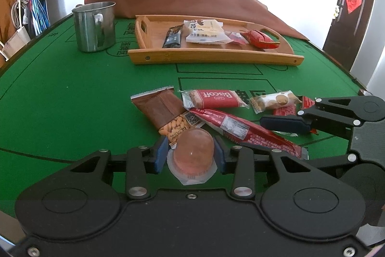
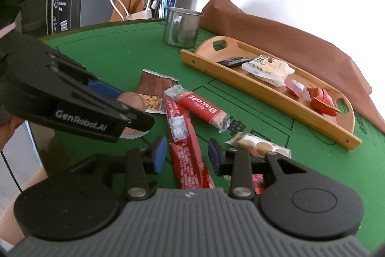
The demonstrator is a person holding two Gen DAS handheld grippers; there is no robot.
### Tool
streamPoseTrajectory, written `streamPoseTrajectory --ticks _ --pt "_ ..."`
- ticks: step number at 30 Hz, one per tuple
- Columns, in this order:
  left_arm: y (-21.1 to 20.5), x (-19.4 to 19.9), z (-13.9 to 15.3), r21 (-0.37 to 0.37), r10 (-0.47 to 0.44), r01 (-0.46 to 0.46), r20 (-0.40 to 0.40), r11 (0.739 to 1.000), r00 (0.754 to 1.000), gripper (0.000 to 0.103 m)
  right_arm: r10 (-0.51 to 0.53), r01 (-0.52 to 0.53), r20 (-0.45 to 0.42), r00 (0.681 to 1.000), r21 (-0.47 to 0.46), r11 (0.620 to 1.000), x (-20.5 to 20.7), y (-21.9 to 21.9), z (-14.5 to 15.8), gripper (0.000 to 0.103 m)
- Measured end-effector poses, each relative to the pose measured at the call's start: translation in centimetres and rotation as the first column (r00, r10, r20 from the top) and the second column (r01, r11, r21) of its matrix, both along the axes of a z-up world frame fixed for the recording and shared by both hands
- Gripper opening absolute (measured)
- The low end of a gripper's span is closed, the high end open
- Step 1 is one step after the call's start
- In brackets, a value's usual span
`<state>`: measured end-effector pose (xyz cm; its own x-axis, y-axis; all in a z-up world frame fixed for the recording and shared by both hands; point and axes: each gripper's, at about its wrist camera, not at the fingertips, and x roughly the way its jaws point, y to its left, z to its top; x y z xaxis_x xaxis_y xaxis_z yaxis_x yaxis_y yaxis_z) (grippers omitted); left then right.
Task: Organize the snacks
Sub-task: 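Grasp the long red wafer bar with the right gripper while the left holds the jelly cup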
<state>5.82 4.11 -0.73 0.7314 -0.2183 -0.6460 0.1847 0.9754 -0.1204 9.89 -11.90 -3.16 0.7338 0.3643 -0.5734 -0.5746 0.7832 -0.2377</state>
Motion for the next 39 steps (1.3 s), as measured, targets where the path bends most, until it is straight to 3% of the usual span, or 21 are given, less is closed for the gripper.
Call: streamPoseTrajectory --ticks 7,11,18,23,25,28,30,32,34,39 --pt "0.1 0.2 -0.2 -0.012 0.006 -0.006 0.015 1.0 1.0 0.038 0.012 -0.012 -0.027 1.0 0.02 1.0 0.7 0.2 0.0 0.054" --pt "-0.1 0.4 -0.2 -0.016 0.019 -0.018 0.013 1.0 1.0 0.033 0.03 -0.029 -0.041 0.999 0.027 0.999 0.7 0.3 0.0 0.034" --pt "-0.5 0.2 0.2 -0.01 0.026 -0.026 0.006 1.0 1.0 0.031 -0.021 0.022 -0.028 0.999 0.035 0.999 -0.2 0.4 0.1 0.025" --pt "-0.2 -0.3 1.3 -0.006 0.029 -0.029 0.04 1.0 0.999 0.031 -0.05 0.049 0.004 0.999 0.036 0.998 -1.0 -0.4 1.0 0.008" --pt "-0.2 -0.3 1.6 -0.002 0.032 -0.032 0.05 0.999 0.998 0.031 -0.065 0.065 -0.01 0.998 0.028 0.997 -0.8 -0.7 1.4 0.008" --pt "-0.2 -0.1 1.8 -0.001 0.036 -0.035 0.054 0.999 0.998 0.031 -0.066 0.069 -0.045 0.997 0.063 0.996 -0.5 -1.4 1.5 0.012" --pt "-0.2 0.0 1.7 0.0 0.042 -0.042 0.051 0.999 0.998 0.031 -0.063 0.067 -0.059 0.996 0.085 0.994 -0.2 -1.5 1.5 0.02" --pt "0.0 0.2 1.7 0.001 0.048 -0.048 0.048 0.999 0.998 0.031 -0.031 0.035 -0.053 0.998 0.08 0.996 0.0 -1.0 1.3 0.038" --pt "0.1 0.3 1.7 0.003 0.052 -0.052 0.047 0.999 0.998 0.031 -0.009 0.01 -0.033 0.999 0.05 0.999 0.2 -0.2 1.1 0.044" --pt "0.6 0.2 2.0 0.011 0.059 -0.06 0.056 0.998 0.997 0.031 -0.033 0.033 -0.028 0.999 0.017 0.999 1.7 1.2 0.7 0.049"
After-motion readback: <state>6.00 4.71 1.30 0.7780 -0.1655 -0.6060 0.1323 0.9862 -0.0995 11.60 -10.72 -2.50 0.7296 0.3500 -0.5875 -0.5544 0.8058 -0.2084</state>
